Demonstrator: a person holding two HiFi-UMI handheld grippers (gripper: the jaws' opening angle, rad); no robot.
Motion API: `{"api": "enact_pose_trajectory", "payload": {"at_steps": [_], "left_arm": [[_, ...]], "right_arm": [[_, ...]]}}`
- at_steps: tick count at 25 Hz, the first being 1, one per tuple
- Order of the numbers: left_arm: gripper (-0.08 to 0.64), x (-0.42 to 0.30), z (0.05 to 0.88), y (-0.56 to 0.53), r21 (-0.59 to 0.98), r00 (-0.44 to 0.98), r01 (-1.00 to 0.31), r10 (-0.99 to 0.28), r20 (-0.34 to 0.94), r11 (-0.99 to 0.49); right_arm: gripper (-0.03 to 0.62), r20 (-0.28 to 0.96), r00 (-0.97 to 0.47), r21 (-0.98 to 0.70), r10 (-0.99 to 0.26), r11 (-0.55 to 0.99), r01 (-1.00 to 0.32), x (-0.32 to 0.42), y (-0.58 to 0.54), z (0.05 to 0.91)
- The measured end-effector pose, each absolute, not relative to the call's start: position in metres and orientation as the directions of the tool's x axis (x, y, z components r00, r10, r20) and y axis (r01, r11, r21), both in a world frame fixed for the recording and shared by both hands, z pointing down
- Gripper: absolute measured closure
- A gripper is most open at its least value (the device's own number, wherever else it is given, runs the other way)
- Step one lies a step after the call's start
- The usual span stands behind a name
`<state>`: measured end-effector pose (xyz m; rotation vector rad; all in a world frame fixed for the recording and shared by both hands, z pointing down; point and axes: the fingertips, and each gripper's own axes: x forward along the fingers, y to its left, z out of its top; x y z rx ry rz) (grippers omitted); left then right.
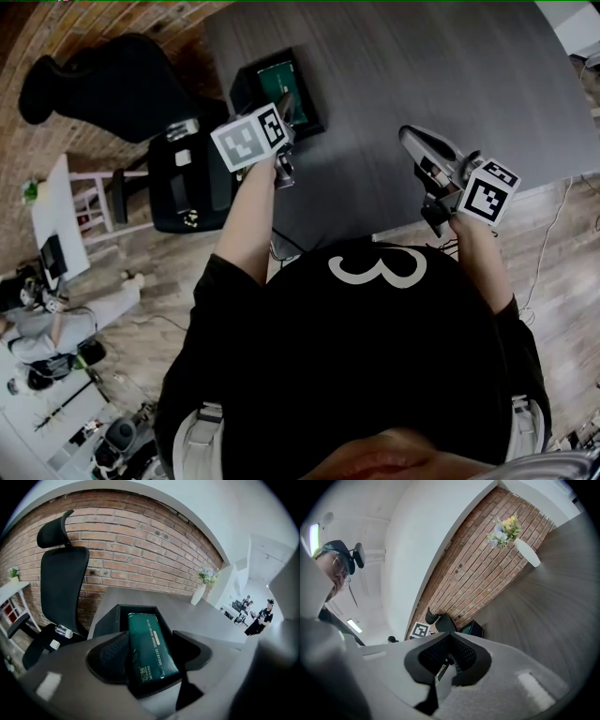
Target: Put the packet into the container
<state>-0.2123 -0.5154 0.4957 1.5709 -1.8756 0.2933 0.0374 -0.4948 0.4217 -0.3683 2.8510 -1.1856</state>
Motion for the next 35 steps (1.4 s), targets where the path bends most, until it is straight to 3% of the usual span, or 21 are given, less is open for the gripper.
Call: {"api": "enact_pose_trajectory", "payload": {"at_steps": [9, 18, 24, 35], "left_arm": [[0.324, -0.192, 0.455, -0.480, 0.338, 0.052, -0.931, -0.866, 0.498, 0.139], [0.480, -0.098, 0.393, -0.425, 0.429, 0.397, -0.864, -0.882, 0.256, -0.264], [0.557, -0.058, 0.364, -0.387, 0.466, 0.518, -0.788, -0.842, 0.148, -0.403], [0.548, -0.039, 0.364, -0.358, 0.440, 0.550, -0.778, -0.825, 0.130, -0.449]], "right_arm": [[0.591, 0.067, -0.976, -0.630, -0.209, 0.749, -0.204, 0.038, -0.478, 0.405], [0.591, 0.065, -0.987, -0.545, -0.148, 0.823, -0.159, 0.027, -0.445, 0.380], [0.591, 0.060, -0.996, -0.479, -0.072, 0.873, -0.092, 0.018, -0.409, 0.364], [0.592, 0.082, -0.996, -0.419, -0.018, 0.907, -0.051, 0.015, -0.377, 0.368]]}}
